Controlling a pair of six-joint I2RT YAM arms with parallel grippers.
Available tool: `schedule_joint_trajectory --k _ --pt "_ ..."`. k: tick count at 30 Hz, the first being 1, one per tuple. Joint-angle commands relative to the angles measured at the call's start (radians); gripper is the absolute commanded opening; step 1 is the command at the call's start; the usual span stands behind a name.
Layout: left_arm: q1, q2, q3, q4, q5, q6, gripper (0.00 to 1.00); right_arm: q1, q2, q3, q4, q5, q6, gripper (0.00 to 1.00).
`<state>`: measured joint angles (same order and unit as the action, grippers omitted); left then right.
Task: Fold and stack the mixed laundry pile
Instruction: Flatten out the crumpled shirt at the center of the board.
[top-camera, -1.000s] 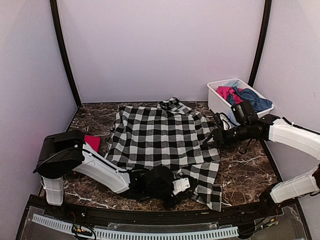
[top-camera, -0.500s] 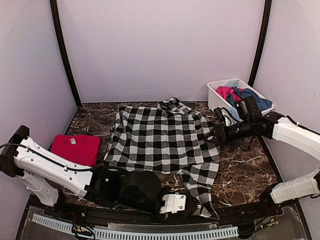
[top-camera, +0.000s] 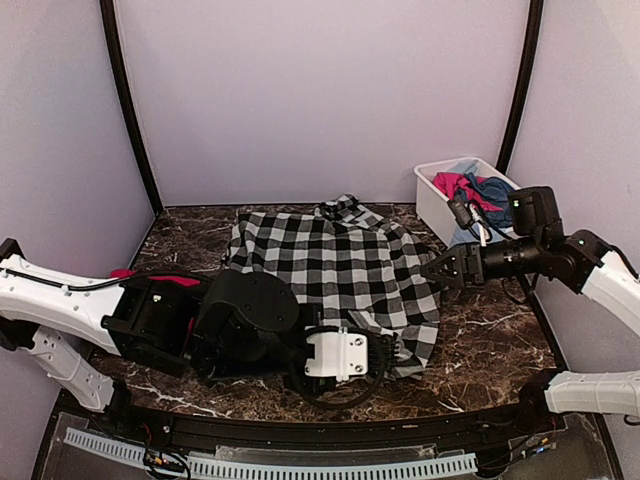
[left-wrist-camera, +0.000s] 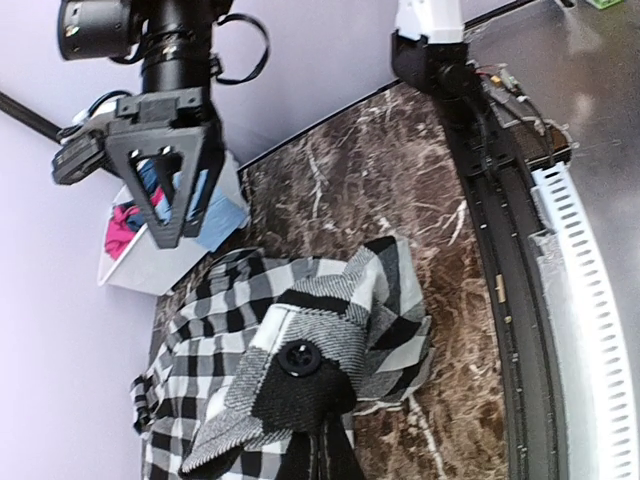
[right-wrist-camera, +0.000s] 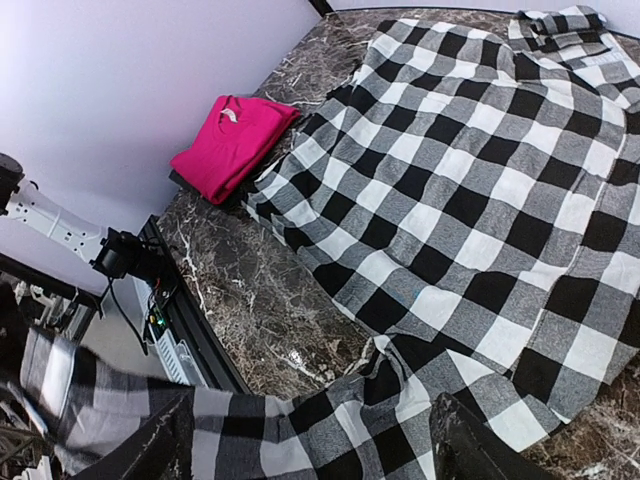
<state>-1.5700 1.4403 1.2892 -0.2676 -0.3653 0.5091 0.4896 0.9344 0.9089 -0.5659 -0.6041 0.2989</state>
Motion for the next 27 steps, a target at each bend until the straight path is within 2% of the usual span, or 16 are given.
schedule_joint_trajectory --k 1,9,19,22,24,27 --pt "0.055 -0.020 0.053 -0.081 -0.126 0.100 0.00 0.026 -0.030 0.022 0.034 -0.035 -0.076 0.81" --pt "0.116 -0.042 0.069 -0.045 -0.080 0.083 0.00 0.219 -0.079 0.041 0.090 0.060 -0.175 0.86" --pt "0.173 -0.035 0.065 0.033 -0.012 0.004 0.00 0.466 0.055 0.096 0.096 0.286 -0.272 0.85" --pt "0.177 -0.036 0.064 0.054 -0.006 0.002 0.00 0.506 0.088 0.103 0.102 0.337 -0.292 0.83" --pt "0.178 -0.039 0.057 0.073 0.000 0.006 0.00 0.516 0.115 0.106 0.106 0.341 -0.293 0.71" --pt "0.183 -0.044 0.055 0.091 -0.011 0.002 0.00 0.528 0.131 0.114 0.119 0.350 -0.314 0.36"
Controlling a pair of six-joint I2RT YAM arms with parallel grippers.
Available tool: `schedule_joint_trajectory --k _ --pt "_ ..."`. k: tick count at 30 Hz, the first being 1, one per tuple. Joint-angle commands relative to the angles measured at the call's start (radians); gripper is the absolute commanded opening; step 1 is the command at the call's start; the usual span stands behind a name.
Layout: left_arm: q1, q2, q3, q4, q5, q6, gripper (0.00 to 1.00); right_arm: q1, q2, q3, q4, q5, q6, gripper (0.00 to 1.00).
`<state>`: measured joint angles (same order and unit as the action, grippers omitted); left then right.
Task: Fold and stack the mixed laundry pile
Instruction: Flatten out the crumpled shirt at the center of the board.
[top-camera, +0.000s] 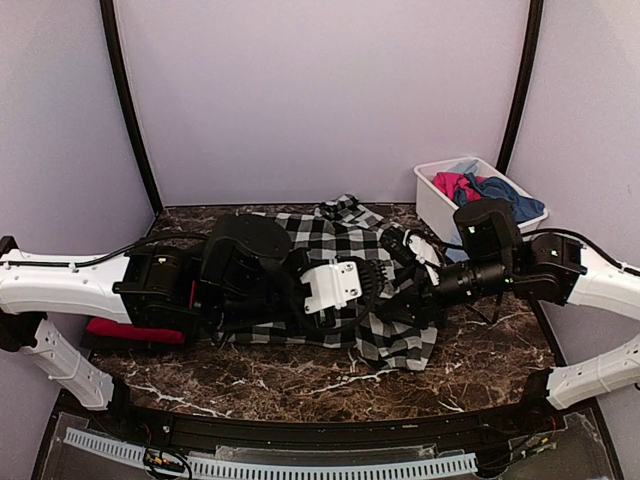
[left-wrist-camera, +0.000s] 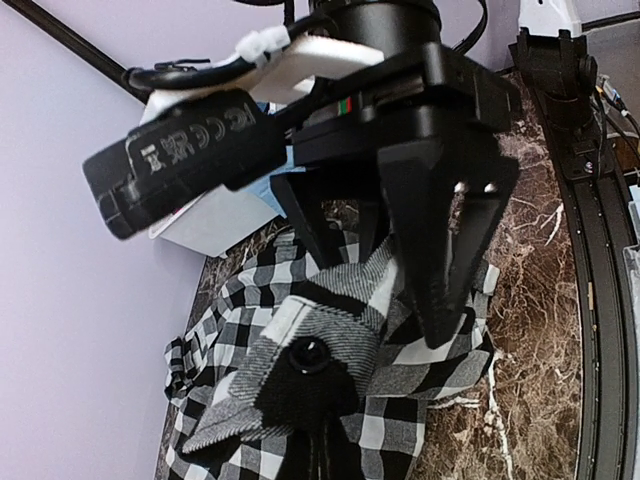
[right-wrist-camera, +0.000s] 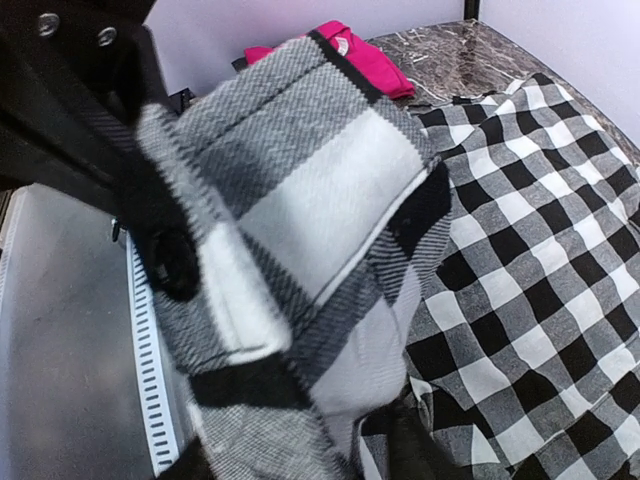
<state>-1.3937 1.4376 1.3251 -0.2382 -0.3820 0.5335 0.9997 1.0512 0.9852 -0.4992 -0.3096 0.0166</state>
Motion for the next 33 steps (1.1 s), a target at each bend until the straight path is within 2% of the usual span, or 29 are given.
schedule_joint_trajectory --k 1,2,3,4,5,6,7,8,10,12,15,18,21,24,27,29,33 --pt "0.008 -0.049 0.017 0.063 0.005 -0.028 0.03 0.018 0.012 0.041 0.058 0.066 -0.030 0.24" --pt "0.010 -0.054 0.015 0.062 0.002 -0.052 0.07 0.018 0.006 0.043 0.062 0.080 -0.028 0.10" --pt "0.017 -0.069 0.007 0.058 0.000 -0.071 0.17 0.019 -0.008 0.045 0.065 0.099 -0.025 0.00" --pt "0.024 -0.081 0.002 0.036 0.001 -0.133 0.29 0.018 -0.026 0.045 0.068 0.126 -0.018 0.00" --pt "0.050 -0.117 -0.021 0.021 0.003 -0.176 0.35 0.016 -0.051 0.043 0.067 0.159 -0.017 0.00" --pt "0.067 -0.141 -0.042 -0.009 0.024 -0.259 0.45 0.015 -0.084 0.037 0.069 0.182 0.001 0.00" --pt "0.113 -0.200 -0.097 -0.019 0.041 -0.302 0.51 0.015 -0.116 0.033 0.068 0.198 0.011 0.00" --pt "0.165 -0.233 -0.134 -0.029 0.085 -0.379 0.60 0.014 -0.154 0.029 0.068 0.203 0.020 0.00" --pt "0.246 -0.331 -0.240 -0.052 0.133 -0.489 0.68 0.013 -0.223 0.020 0.067 0.186 0.037 0.00" --pt "0.352 -0.409 -0.346 -0.097 0.190 -0.610 0.71 0.014 -0.266 0.018 0.032 0.173 0.051 0.00" --pt "0.487 -0.466 -0.405 -0.194 0.282 -0.742 0.71 0.014 -0.283 0.038 -0.070 0.212 0.073 0.00" --pt "0.594 -0.418 -0.407 -0.348 0.327 -0.802 0.70 0.014 -0.313 0.050 -0.133 0.236 0.105 0.00" --pt "0.618 -0.331 -0.384 -0.465 0.340 -0.815 0.70 0.014 -0.356 0.035 -0.156 0.265 0.132 0.00" --pt "0.642 -0.206 -0.345 -0.472 0.408 -0.777 0.67 0.014 -0.370 -0.018 -0.166 0.271 0.168 0.00" --pt "0.655 -0.062 -0.218 -0.585 0.410 -0.688 0.60 0.014 -0.328 -0.048 -0.168 0.284 0.211 0.00" --pt "0.655 0.061 -0.154 -0.659 0.409 -0.600 0.57 0.013 -0.267 -0.037 -0.195 0.359 0.235 0.00" --pt "0.671 0.108 -0.127 -0.701 0.339 -0.419 0.52 0.009 -0.189 -0.046 -0.148 0.369 0.251 0.00"
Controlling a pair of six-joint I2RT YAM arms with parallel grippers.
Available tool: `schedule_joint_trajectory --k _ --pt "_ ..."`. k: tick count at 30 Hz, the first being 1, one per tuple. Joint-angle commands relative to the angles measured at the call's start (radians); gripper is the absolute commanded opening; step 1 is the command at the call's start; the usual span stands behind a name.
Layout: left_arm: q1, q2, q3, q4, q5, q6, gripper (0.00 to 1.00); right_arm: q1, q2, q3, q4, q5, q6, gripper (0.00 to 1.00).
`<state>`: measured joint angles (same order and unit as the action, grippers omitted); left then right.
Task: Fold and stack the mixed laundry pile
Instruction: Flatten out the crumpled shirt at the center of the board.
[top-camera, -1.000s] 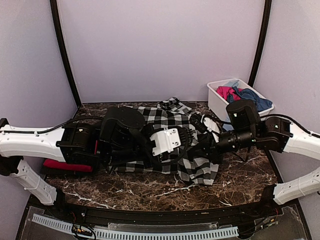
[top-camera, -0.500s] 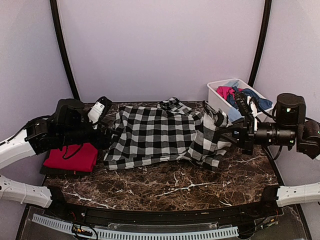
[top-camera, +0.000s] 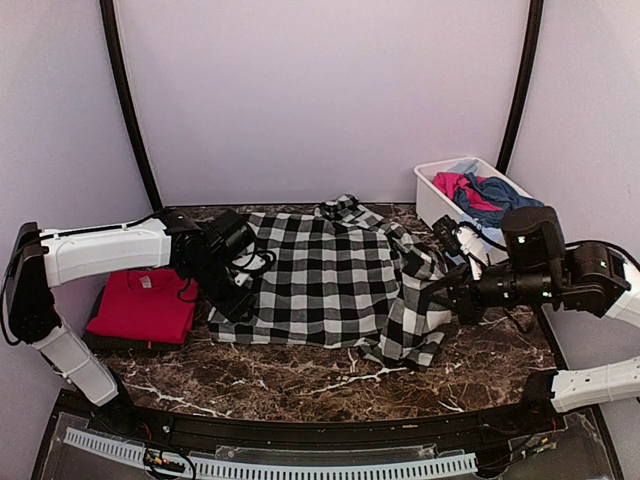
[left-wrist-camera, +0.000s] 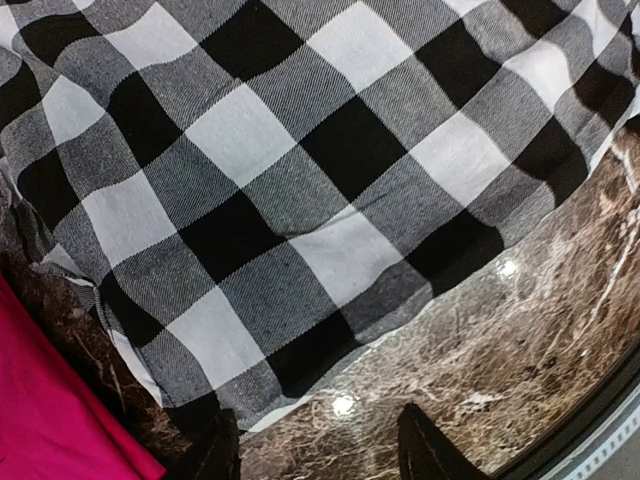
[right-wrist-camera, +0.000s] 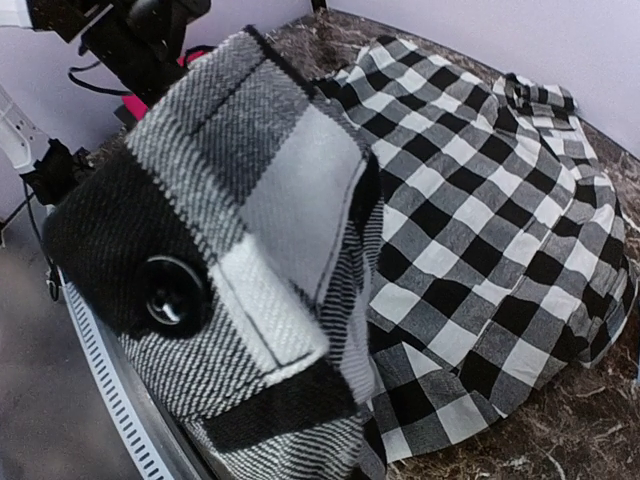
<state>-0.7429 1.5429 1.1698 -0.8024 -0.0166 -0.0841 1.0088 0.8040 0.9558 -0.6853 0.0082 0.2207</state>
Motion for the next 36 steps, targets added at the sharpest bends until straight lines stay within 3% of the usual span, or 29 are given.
schedule_joint_trajectory --k 1,5,11,27,36 --pt "0.025 -0.001 0.024 -0.131 0.001 0.256 0.52 -0.004 0.058 -0.026 0.062 0.034 0.047 0.00" --pt "0.032 -0.043 -0.031 -0.062 0.069 0.409 0.51 -0.049 0.050 -0.028 0.106 -0.003 0.042 0.00" --pt "0.069 -0.027 -0.050 -0.013 0.104 0.520 0.48 -0.111 0.048 -0.014 0.100 -0.073 0.026 0.00" --pt "0.119 0.131 -0.086 0.010 0.086 0.630 0.37 -0.148 0.039 0.004 0.078 -0.080 0.002 0.00" --pt "0.116 0.099 -0.058 -0.023 0.095 0.628 0.05 -0.158 0.041 0.026 0.069 -0.080 -0.008 0.00"
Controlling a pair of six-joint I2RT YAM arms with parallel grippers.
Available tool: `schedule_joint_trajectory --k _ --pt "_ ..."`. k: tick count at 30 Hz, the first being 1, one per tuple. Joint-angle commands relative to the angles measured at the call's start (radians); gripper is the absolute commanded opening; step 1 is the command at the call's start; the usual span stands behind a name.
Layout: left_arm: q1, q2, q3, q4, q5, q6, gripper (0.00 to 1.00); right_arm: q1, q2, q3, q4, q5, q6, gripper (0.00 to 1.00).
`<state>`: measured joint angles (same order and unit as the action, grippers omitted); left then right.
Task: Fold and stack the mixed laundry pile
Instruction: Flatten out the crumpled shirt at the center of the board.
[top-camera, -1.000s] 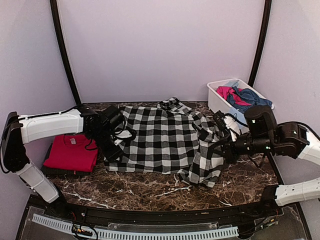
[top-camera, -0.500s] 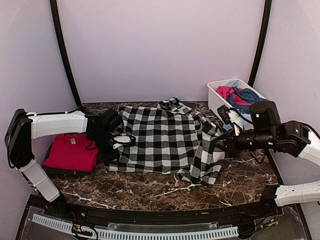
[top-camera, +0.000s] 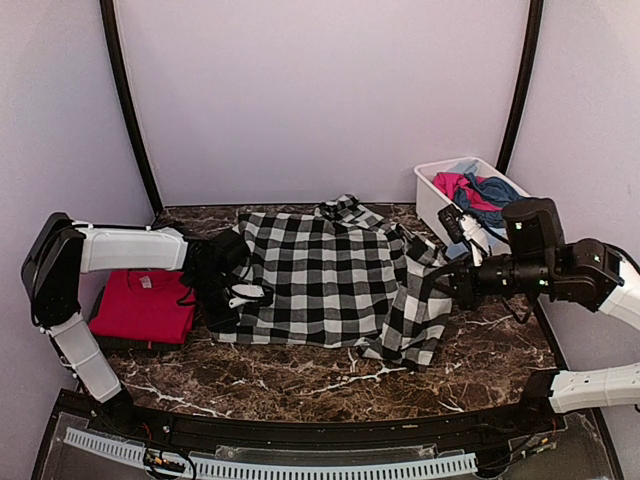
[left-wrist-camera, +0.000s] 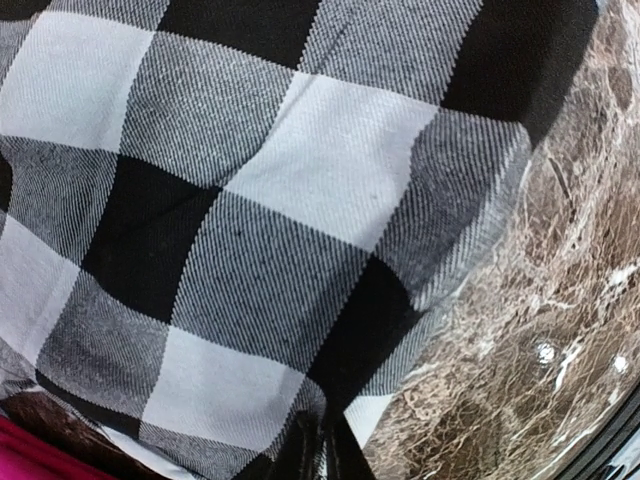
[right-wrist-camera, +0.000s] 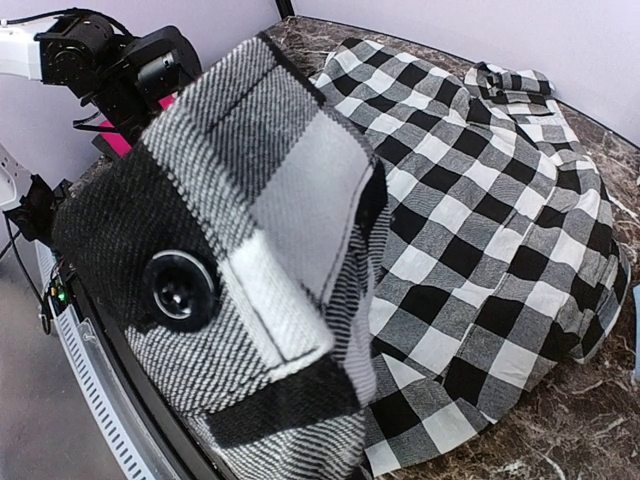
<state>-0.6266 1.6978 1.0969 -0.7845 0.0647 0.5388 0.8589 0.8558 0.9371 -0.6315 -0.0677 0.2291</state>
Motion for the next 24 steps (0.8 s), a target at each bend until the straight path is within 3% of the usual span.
schedule_joint_trajectory --k 1,13,24 --pt "-0.004 -0.071 0.016 -0.045 0.007 0.003 0.01 -0.008 -0.008 0.053 0.014 -0.002 -0.019 0.00" --pt "-0.202 -0.283 -0.030 -0.164 -0.230 -0.097 0.00 -0.009 -0.001 0.161 -0.087 -0.036 -0.034 0.00" --pt "-0.556 -0.259 -0.173 -0.144 -0.261 -0.186 0.00 -0.008 -0.102 0.018 -0.129 -0.250 0.126 0.00"
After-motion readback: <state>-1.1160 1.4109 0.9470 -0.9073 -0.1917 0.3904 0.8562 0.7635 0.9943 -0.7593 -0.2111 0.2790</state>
